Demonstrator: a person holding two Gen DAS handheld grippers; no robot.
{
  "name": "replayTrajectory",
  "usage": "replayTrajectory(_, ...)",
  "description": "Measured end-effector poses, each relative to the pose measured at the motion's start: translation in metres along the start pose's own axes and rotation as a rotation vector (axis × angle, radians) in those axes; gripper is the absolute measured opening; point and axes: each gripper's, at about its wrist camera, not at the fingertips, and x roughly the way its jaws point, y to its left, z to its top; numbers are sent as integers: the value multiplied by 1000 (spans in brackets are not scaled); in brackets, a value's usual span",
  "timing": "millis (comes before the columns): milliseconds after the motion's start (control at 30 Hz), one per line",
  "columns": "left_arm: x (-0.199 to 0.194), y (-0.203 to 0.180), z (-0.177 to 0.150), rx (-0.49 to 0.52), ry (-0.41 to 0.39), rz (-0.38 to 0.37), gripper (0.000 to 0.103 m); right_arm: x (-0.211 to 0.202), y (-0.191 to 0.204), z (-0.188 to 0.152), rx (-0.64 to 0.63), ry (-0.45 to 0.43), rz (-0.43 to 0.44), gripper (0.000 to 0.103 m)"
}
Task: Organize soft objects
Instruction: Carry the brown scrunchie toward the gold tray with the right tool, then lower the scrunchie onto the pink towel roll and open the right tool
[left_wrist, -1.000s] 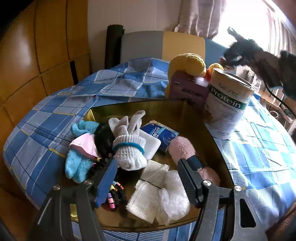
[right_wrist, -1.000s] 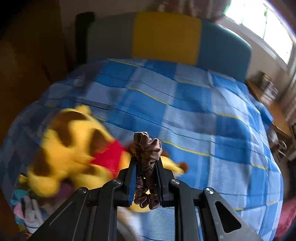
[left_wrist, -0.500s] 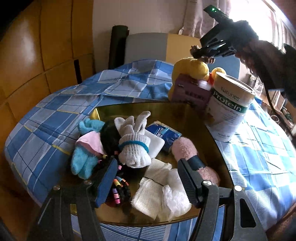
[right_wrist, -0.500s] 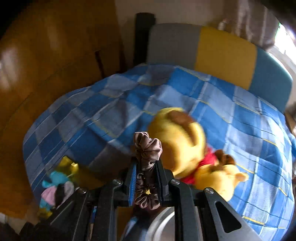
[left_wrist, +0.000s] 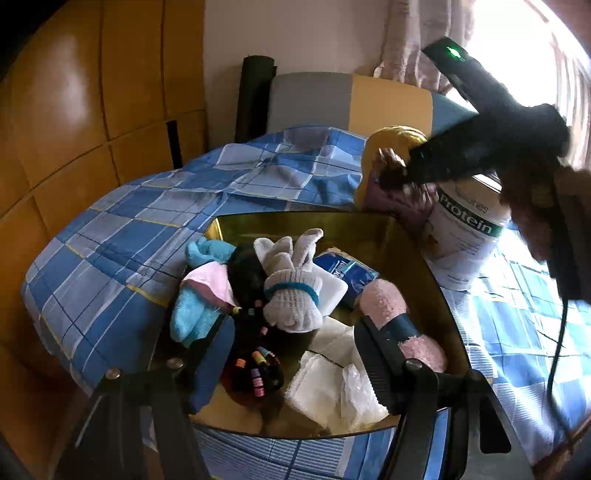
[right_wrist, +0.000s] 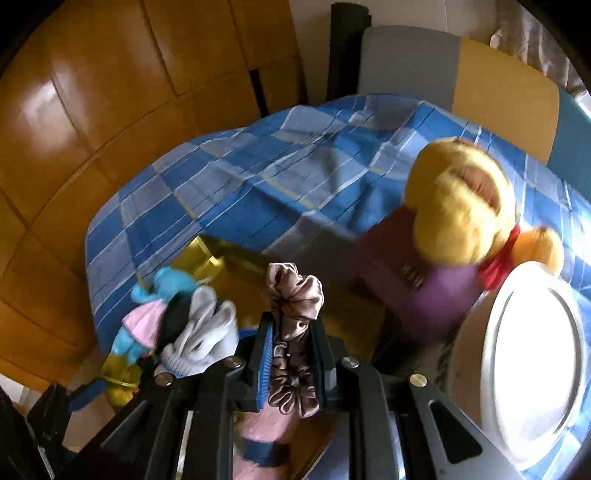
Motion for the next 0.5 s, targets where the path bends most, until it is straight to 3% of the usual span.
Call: replayTrajectory(500,-1,7,-4,-43,1,18,72,12,32,-95,30,23,-85,17)
